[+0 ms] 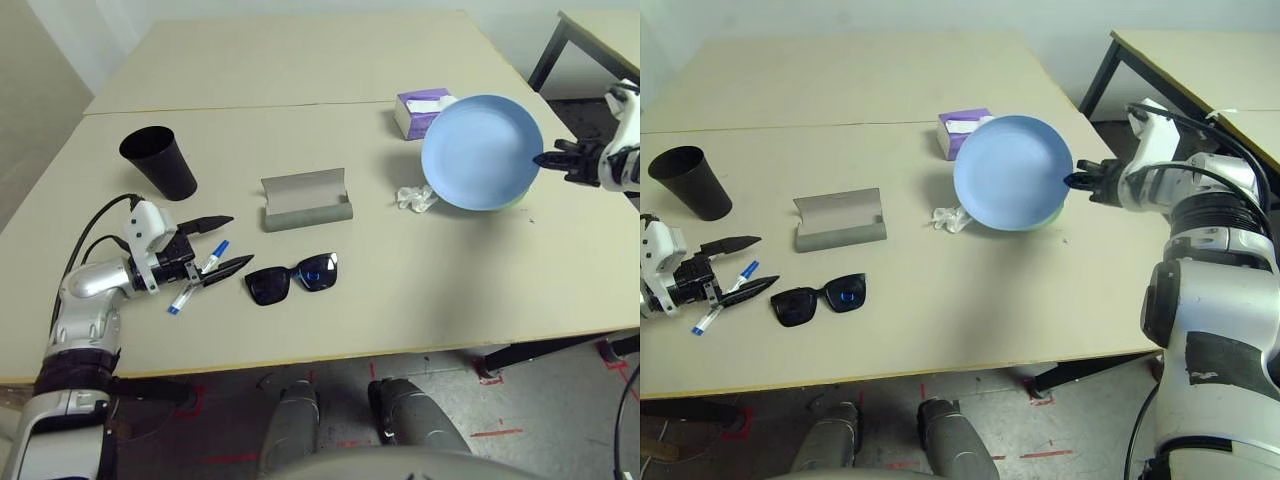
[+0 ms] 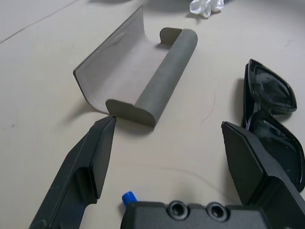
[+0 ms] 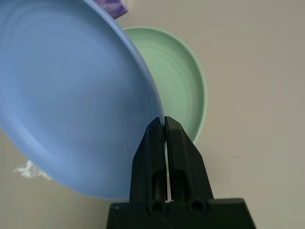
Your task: Organize and tidy the items on the table.
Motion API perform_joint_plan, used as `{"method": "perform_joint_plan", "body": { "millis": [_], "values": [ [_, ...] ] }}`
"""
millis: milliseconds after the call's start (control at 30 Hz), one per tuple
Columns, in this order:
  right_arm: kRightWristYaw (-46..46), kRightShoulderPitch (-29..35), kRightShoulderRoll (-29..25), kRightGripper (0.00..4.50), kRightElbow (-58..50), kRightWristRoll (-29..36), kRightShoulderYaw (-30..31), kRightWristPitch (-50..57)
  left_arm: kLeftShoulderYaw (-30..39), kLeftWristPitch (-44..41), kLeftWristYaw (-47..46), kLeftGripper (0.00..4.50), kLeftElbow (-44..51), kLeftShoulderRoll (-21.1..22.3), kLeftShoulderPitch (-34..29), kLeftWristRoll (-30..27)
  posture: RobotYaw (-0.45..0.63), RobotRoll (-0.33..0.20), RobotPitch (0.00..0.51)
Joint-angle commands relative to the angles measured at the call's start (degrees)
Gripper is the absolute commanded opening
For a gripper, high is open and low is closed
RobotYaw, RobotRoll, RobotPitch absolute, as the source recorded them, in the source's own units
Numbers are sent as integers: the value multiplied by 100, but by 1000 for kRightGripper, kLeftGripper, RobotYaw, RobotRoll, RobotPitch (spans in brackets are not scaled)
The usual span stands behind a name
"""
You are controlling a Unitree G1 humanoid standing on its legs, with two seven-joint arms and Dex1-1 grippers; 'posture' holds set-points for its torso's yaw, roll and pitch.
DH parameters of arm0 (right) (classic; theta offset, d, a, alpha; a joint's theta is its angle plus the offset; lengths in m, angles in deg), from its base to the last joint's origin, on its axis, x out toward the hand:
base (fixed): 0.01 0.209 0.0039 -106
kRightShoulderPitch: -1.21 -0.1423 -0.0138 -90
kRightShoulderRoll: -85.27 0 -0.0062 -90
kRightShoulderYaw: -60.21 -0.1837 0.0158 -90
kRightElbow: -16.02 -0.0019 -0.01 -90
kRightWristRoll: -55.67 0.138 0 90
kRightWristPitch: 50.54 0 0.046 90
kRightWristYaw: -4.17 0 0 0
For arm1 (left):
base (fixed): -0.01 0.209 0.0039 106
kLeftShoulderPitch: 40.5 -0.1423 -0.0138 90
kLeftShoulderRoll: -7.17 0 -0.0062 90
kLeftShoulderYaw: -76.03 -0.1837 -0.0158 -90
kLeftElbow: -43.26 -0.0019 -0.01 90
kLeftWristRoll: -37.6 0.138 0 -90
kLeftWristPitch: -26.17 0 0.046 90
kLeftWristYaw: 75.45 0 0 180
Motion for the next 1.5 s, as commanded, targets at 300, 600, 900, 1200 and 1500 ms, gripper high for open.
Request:
{"method": "perform_joint_plan", "body": {
  "millis": [300,600,900,1200,1500],
  "values": [
    [-467,-97,50,27,352,-249,-384,-584,4,-136,-42,4500,385,5,-213,-6,-29,0,143],
    [-454,-87,85,27,423,-374,-382,-560,34,-141,-127,4500,500,-19,-368,-24,-22,0,145],
    [-420,-62,55,2708,421,-439,-419,-545,-11,-118,-155,4500,470,-78,-367,2,-30,0,143],
    [541,-92,-256,4454,-174,-533,-176,-371,-50,-72,-111,4500,209,-103,-90,56,-52,0,141],
    [1265,4073,-815,4454,-6769,532,-1084,851,35,-90,111,4500,96,38,-48,-16,-71,0,160]
  ]
}}
